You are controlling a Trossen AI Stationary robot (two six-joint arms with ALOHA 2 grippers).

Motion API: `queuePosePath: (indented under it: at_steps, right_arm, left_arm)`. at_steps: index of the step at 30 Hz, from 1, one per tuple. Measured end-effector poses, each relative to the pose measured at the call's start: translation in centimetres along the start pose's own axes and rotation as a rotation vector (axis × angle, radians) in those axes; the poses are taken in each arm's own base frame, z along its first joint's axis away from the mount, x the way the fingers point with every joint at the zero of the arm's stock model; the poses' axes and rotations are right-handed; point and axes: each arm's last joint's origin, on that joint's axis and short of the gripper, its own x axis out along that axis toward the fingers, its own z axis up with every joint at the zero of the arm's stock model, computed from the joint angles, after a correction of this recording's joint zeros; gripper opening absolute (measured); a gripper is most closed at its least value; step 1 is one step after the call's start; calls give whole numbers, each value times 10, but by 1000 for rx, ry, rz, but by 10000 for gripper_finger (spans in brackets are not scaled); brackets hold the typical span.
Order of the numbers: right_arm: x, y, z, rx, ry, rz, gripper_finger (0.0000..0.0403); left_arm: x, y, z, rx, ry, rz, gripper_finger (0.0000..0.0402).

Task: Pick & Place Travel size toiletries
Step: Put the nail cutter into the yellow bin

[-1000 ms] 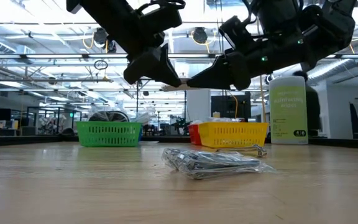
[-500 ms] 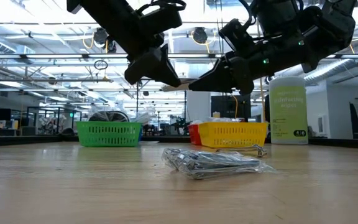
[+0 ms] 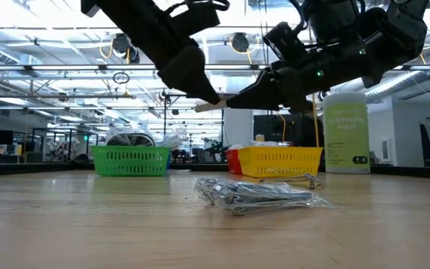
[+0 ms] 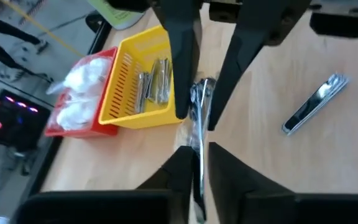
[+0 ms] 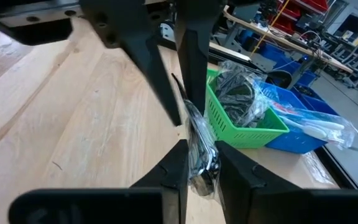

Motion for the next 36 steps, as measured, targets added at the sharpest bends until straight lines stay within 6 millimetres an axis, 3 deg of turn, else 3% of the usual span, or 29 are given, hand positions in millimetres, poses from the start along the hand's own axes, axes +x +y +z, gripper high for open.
queuePosePath:
  at_steps: [10, 16, 21, 25, 32, 36]
  right_arm:
    - [0, -2, 0, 60, -5, 7, 48]
    - [-4, -14, 1, 138, 51, -32, 48]
    - [-17, -26, 6, 209, 120, -42, 48]
    - [-31, -35, 3, 258, 167, -108, 48]
    - [-59, -48, -25, 342, 214, -219, 48]
    - [-70, -55, -43, 388, 223, -267, 48]
  left_arm:
    - [-8, -1, 10, -126, -82, -155, 191]
    - [-49, 18, 29, -168, -198, -193, 243]
    - [-85, 43, 32, -182, -224, -163, 252]
    - [-104, 58, 22, -199, -147, -94, 245]
    - [-107, 62, 4, -260, 13, -15, 232]
    - [-96, 58, -3, -284, 47, 5, 228]
